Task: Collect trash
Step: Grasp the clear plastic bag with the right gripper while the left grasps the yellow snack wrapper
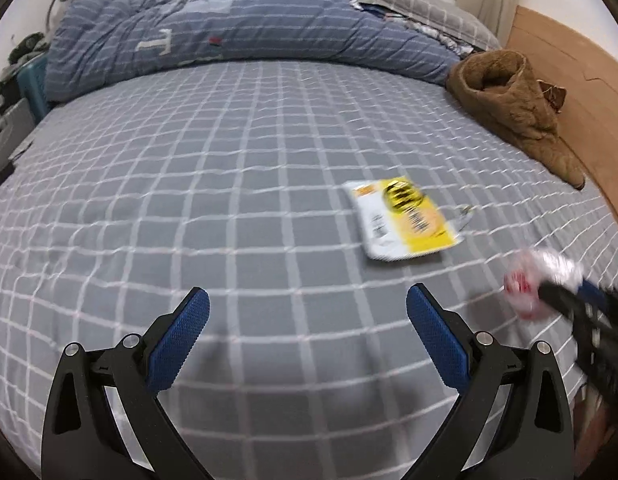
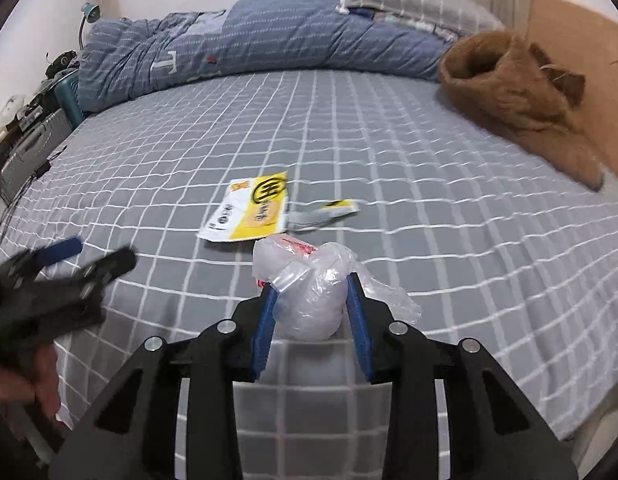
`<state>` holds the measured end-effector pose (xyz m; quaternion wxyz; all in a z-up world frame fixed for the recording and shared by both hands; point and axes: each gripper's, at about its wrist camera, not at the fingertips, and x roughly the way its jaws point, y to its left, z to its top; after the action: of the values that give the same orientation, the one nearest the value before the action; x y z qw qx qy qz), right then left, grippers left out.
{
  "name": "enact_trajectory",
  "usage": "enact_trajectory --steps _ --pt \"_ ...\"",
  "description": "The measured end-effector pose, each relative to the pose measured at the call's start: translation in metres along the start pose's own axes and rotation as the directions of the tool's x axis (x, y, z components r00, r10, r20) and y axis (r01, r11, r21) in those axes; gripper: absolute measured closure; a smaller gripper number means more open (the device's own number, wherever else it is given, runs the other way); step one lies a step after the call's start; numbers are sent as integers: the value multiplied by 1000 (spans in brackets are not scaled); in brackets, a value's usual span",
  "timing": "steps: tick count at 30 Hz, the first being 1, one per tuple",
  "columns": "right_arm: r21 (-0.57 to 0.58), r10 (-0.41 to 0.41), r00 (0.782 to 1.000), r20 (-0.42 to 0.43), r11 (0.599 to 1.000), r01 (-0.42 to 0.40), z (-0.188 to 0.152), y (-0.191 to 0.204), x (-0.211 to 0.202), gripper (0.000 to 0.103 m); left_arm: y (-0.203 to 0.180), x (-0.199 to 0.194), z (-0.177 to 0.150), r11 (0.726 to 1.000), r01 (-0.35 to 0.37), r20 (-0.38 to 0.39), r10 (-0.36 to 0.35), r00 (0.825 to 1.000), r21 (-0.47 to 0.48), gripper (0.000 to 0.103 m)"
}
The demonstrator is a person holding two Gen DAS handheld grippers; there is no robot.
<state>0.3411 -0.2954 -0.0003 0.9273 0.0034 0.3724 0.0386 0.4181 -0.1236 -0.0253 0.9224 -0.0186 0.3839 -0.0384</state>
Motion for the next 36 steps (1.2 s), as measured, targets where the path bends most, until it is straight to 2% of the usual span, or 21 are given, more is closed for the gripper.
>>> enact_trajectory --steps 3,6,11,16,19,24,26,27,34,36 --pt "32 1 1000 16 999 -2 0 -18 1 70 -22 12 20 1000 6 12 -6 1000 17 6" --pt "64 1 1000 -3 998 0 -4 -39 13 70 -42 29 35 999 -5 10 4 1000 51 6" --pt "61 -18 999 -38 998 20 -9 -60 27 70 -63 74 55 999 -17 -41 19 999 49 6" --pt "93 6 997 -71 996 0 -18 -77 42 70 -76 97 59 999 -17 -63 19 998 35 6" --pt "58 -2 997 -74 998 7 -19 -72 43 70 -76 109 58 1000 -19 -99 21 995 16 6" --pt "67 11 997 -76 998 -6 -19 -72 43 70 -83 119 57 998 -48 -105 52 993 35 7" --pt "72 14 997 -78 997 -9 -18 -74 43 70 -84 122 58 998 -57 -107 59 992 28 15" --pt "72 15 996 -85 997 -9 -17 -73 43 70 -85 124 58 998 -55 -116 58 992 32 25" --pt "48 37 998 -60 998 -34 -8 -57 34 70 -81 124 52 996 -73 -120 78 990 46 47" --pt "63 40 998 -56 997 -37 -8 -56 33 70 -81 124 51 996 -70 -120 77 990 58 50"
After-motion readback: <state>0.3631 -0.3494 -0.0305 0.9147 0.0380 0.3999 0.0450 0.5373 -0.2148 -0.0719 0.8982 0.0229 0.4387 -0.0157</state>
